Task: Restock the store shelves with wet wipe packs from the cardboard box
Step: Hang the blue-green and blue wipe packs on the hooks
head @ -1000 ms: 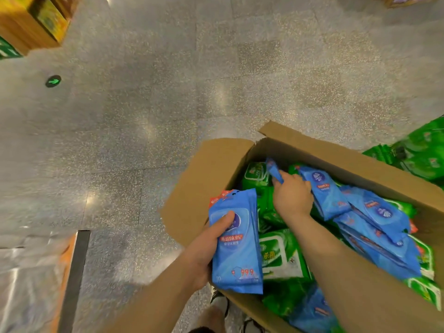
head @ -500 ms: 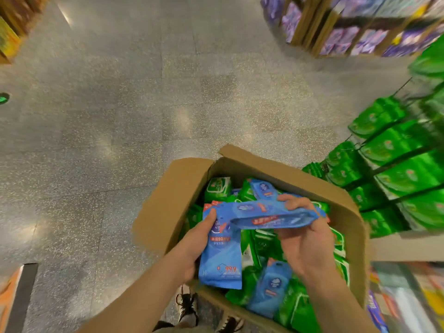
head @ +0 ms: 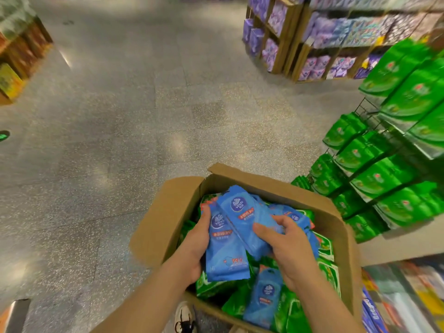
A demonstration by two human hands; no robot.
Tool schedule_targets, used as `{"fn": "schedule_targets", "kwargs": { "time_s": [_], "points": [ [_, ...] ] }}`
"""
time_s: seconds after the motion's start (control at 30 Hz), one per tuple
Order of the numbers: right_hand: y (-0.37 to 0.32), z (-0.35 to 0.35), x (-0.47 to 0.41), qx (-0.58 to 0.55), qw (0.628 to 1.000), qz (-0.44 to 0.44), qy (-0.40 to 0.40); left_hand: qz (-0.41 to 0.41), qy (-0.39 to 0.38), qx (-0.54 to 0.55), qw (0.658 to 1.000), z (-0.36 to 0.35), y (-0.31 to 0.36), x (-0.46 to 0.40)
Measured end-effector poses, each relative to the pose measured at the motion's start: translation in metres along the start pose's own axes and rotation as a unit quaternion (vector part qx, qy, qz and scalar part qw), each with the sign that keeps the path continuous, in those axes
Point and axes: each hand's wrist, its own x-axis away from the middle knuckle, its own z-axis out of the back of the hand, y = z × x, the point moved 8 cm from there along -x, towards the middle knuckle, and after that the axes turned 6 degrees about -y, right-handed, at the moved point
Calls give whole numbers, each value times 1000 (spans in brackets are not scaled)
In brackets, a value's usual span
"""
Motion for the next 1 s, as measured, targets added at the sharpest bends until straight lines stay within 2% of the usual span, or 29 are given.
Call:
{"fn": "schedule_targets", "kwargs": {
  "time_s": [0.07, 0.2, 0.33, 0.43, 0.5, 0.57, 0.63, 0.7, 0.73, 0.8, 0.93, 1.0],
  "points": [
    [-2, -4, 8, 50, 999, 13, 13, 0, -16, 17, 1000, -7, 0, 0],
    [-9, -22, 24, 195, 977, 42, -74, -1, -44, 29, 999, -21, -1, 3],
    [0, -19, 20, 160, 984, 45, -61, -7, -76, 30, 997, -32, -8, 3],
    [10, -20, 16, 179, 976, 43, -118, 16, -120, 53, 991, -50, -17, 10],
    [11, -19, 18, 211, 967, 40, -140, 7, -121, 61, 991, -54, -23, 9],
    [11, -9, 19, 146, 983, 32, -107, -7, -108, 83, 991, -56, -26, 8],
    [21, 14, 20, -41, 999, -17, -4, -26, -100, 127, 986, -58, -27, 6],
    [43, 33, 29, -240, 963, -60, 105, -53, -101, 169, 979, -60, -24, 4],
    [51, 33, 35, -318, 937, -73, 128, -66, -100, 193, 974, -60, -23, 3],
    [52, 16, 45, -420, 897, -74, 118, -87, -109, 218, 966, -65, -21, 4],
    [28, -17, 50, -459, 885, -19, 76, -84, -121, 201, 968, -70, -28, 4],
    [29, -4, 45, -427, 901, -14, 77, -77, -108, 205, 970, -65, -29, 2]
  ]
}}
